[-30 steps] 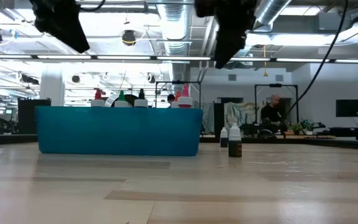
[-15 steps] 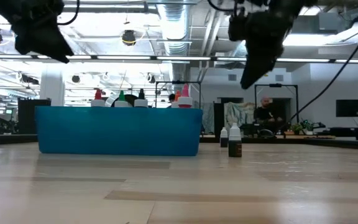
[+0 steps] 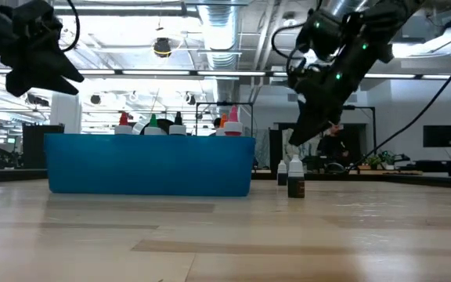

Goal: Pick & Place food coloring
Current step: Put the small purple food coloring bottle into the bin

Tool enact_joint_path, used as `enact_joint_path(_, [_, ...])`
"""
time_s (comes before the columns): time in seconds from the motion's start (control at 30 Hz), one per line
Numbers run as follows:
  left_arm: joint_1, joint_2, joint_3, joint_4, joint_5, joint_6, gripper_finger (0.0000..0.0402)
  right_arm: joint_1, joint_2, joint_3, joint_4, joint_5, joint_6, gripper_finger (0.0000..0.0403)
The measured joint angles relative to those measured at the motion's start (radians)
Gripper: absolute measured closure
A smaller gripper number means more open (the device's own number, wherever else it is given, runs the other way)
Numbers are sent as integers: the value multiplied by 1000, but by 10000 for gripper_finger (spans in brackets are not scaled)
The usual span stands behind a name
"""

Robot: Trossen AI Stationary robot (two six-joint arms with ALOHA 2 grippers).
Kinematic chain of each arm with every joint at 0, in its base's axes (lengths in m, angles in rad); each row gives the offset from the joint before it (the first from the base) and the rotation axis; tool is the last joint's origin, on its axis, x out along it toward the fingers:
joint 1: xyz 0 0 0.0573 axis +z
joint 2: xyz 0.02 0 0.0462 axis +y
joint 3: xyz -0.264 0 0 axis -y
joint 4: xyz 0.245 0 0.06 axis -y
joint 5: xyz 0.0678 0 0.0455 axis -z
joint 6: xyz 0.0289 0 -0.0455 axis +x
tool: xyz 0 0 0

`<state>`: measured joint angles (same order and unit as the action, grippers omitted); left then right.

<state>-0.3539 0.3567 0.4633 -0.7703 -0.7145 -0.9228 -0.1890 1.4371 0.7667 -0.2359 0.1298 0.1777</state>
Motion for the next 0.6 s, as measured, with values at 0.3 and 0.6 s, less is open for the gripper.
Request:
enact_joint_path(0.3, [0, -46, -26, -35, -29, -21, 230, -81, 10, -5, 54, -31, -30, 280])
enact_joint_path(0.6, [0, -46, -26, -39, -102, -2, 230, -95, 25, -3, 81, -79, -69, 280])
